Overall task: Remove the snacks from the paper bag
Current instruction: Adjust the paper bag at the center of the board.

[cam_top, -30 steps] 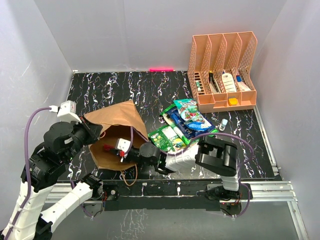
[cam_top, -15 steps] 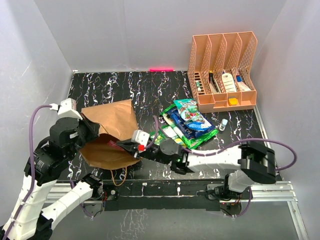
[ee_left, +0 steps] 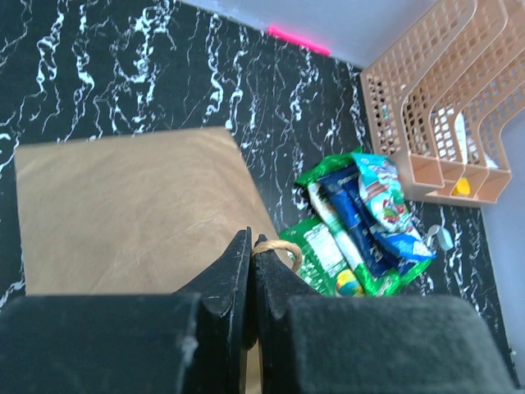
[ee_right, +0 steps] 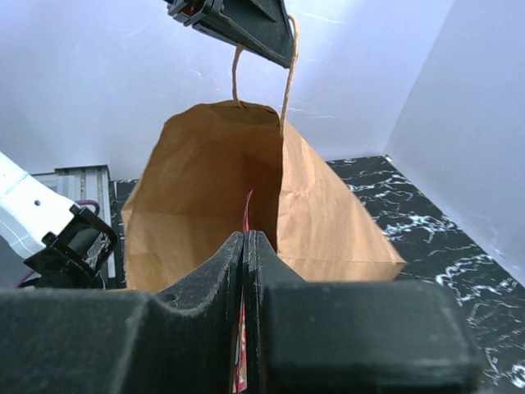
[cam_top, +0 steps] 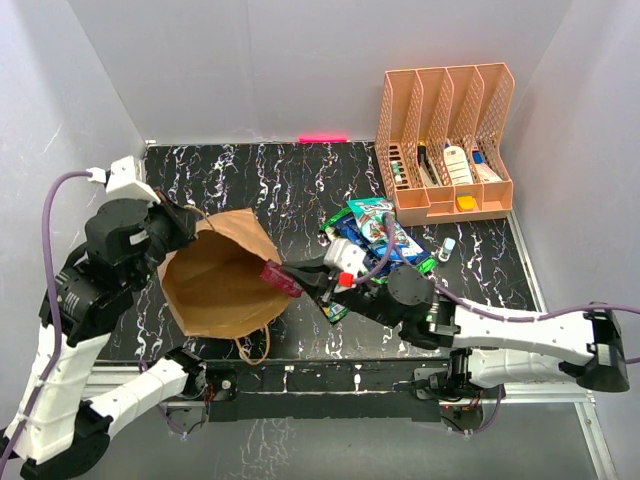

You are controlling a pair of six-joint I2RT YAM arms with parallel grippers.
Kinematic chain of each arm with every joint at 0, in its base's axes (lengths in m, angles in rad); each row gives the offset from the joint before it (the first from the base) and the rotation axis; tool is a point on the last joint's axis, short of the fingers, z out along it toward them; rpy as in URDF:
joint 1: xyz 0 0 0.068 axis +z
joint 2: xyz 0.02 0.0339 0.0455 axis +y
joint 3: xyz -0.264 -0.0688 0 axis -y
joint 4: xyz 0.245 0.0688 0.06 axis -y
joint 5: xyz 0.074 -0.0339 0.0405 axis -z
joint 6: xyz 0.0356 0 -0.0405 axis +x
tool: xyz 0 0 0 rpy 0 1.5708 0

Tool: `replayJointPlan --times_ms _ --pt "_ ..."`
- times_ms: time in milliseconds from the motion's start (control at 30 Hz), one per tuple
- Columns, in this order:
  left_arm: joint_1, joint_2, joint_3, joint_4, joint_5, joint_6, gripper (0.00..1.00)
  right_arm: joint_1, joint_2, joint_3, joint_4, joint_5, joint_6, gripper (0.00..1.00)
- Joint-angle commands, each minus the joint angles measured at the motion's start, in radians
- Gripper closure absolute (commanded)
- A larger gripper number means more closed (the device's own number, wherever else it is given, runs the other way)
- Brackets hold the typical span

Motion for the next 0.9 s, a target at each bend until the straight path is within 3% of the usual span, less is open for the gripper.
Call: replayJointPlan --times_ms 0,167,367,533,633,867 --pt "0.0 0.081 0.095 0.025 -0.042 -0.004 1.0 -0.001 -0.094 0.093 -0.144 0.186 -0.03 0.93" --pt "0.002 0.163 0.151 0.063 -0.036 -0.015 1.0 -0.001 -0.125 0.147 -0.233 0.447 -0.12 0.93" --pt "0.0 0.216 0.194 0.093 -0.117 0.015 1.0 -0.003 -0.145 0.188 -0.282 0.59 -0.191 0.93" --pt "0.0 0.249 0.259 0.124 -0.217 0.056 1.0 -0.005 -0.167 0.184 -0.296 0.675 -0.223 0.93" --pt "0.001 0.274 0.303 0.129 -0.221 0.002 1.0 -0.02 -0.167 0.161 -0.295 0.713 -0.226 0.93" --pt "0.001 0.223 0.206 0.231 -0.224 -0.089 1.0 -0.053 -0.163 0.097 -0.294 0.714 -0.149 0.93"
